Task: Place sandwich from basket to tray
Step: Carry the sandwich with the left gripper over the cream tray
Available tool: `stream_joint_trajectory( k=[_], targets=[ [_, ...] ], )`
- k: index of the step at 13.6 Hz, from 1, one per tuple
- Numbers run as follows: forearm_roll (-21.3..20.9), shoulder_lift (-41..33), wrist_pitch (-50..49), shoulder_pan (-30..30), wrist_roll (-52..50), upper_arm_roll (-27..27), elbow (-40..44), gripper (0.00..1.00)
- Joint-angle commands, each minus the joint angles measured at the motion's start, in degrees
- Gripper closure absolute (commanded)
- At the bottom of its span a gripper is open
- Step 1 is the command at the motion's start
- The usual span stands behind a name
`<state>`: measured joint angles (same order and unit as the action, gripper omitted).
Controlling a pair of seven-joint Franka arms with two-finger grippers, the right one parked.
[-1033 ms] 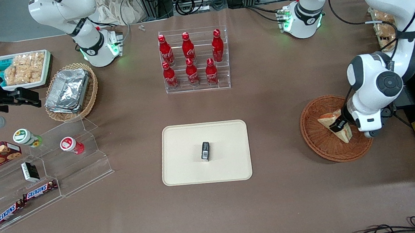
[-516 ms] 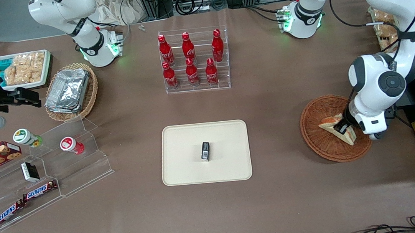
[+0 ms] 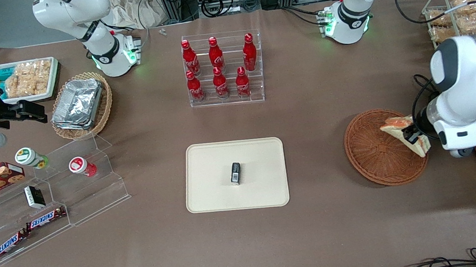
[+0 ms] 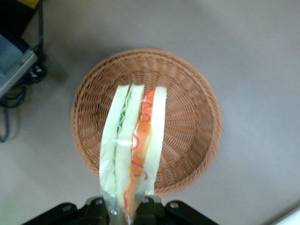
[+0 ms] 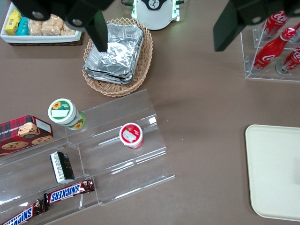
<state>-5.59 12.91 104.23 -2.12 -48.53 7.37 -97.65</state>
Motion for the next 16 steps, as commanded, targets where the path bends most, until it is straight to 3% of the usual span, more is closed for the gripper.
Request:
stream_joint_trajectory(
  k=[1,6,11,14,16],
  targets=[
    [-0.2,2.6,-11.4,0.5,1.2,4.8,13.6,1.0],
    [-0.6,10.3,-13.4,0.5,7.5,21.2,24.3,1.0],
    [-0.8,20.2,-7.1,1.4,7.5,30.9,24.1,1.0],
    [-11.0,27.0,-1.4,10.8,7.4,29.2,24.4,1.0],
    [-13.5,32.2,3.1,12.0,7.7,29.2,24.5,1.0]
  ],
)
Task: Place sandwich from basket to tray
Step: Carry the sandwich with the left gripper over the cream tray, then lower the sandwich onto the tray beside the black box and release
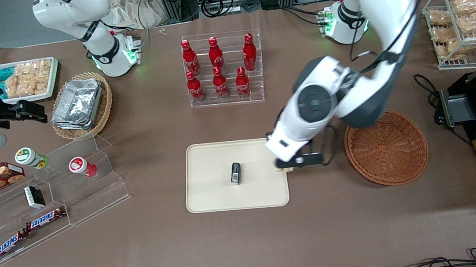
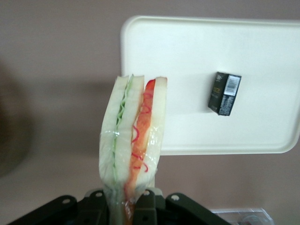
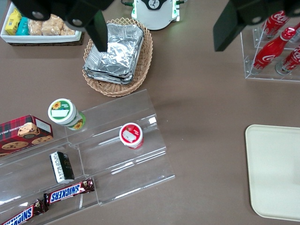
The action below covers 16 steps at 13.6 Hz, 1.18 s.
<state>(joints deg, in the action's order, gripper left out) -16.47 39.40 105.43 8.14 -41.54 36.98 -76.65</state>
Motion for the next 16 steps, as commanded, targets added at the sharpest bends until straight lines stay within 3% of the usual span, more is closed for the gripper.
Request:
stream_joint_trajectory(
  k=[1,7,8,9,10,12,15,16],
  targets=[
    [-2.6,7.5,3.4,1.8,0.8,-0.4,3.4,1.0],
    [-3.9,13.4,5.1,2.9,0.9,-2.0,3.4,1.0],
    [-3.8,13.5,5.1,3.0,0.8,-2.1,3.4,0.84],
    [-3.7,13.6,5.1,2.9,0.6,-2.1,3.4,0.5],
    [-3.7,13.6,5.1,2.8,0.7,-2.1,3.5,0.25],
    [-3.8,13.5,5.1,2.8,0.4,-2.2,3.9,0.09],
    [-3.8,13.3,5.0,2.6,0.3,-2.5,5.5,0.07],
    [-3.9,13.1,4.7,2.7,0.2,-2.5,6.0,0.01]
  ],
)
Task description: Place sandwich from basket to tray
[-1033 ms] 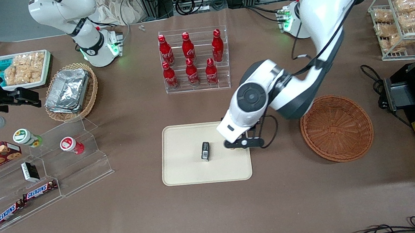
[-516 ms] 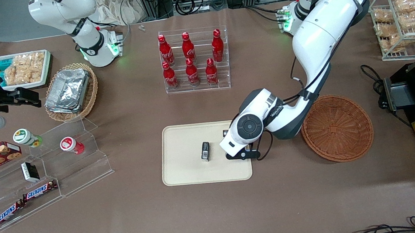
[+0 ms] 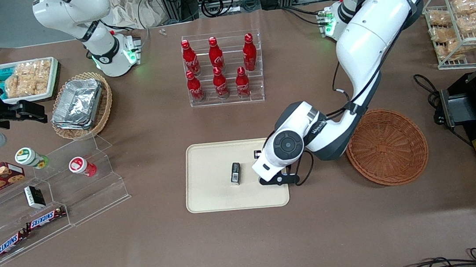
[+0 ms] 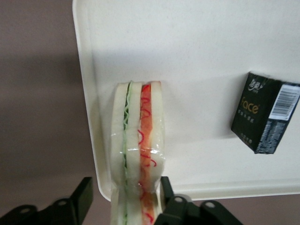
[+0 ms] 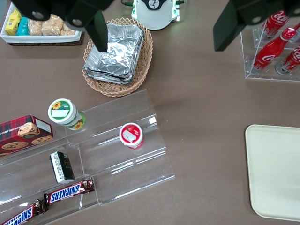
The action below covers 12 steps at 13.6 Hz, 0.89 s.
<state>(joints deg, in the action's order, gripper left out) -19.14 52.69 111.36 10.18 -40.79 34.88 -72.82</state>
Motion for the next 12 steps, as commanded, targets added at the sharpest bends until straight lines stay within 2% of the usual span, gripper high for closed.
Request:
stream_joint_trajectory(
  k=[1,4,7,9,12],
  targets=[
    [-1.3,-0.7,-1.7,0.5,-0.5,-0.5,2.7,0.01],
    [-1.3,-6.0,-4.7,-1.1,-0.6,-1.6,3.0,0.01],
    [-0.2,-15.4,-9.1,-9.0,0.5,-0.8,-3.5,0.02],
    [-0.2,-23.1,-8.8,-17.5,1.1,4.0,-11.0,0.03],
    [2.0,-32.7,-9.1,-34.9,4.9,16.2,-20.4,0.03]
  ],
)
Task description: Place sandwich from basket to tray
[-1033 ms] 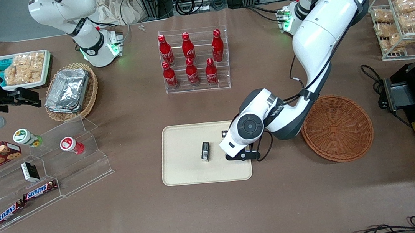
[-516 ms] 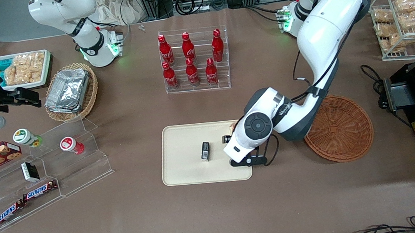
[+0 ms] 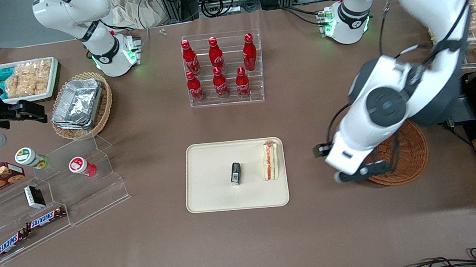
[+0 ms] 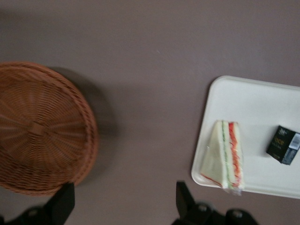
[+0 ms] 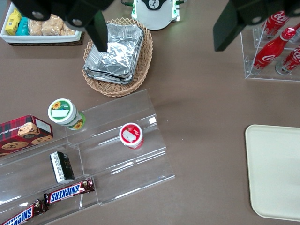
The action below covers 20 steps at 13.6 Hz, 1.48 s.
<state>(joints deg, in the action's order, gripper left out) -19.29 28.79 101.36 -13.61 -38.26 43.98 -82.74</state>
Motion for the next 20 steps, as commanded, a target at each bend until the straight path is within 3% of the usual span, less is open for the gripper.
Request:
stream_joint_trajectory(
  k=[1,6,8,12,20],
  targets=[
    [3.3,-10.9,0.2,-17.8,5.1,12.0,-11.9,0.03],
    [5.1,-13.1,-8.2,-53.0,18.9,38.8,-12.8,0.02],
    [4.8,-13.0,-10.5,-61.8,25.0,44.9,-12.9,0.02],
    [1.5,-12.6,-11.0,-63.5,29.4,44.1,-11.4,0.01],
    [1.3,-12.0,-10.8,-62.6,28.6,44.1,-10.0,0.01]
  ],
)
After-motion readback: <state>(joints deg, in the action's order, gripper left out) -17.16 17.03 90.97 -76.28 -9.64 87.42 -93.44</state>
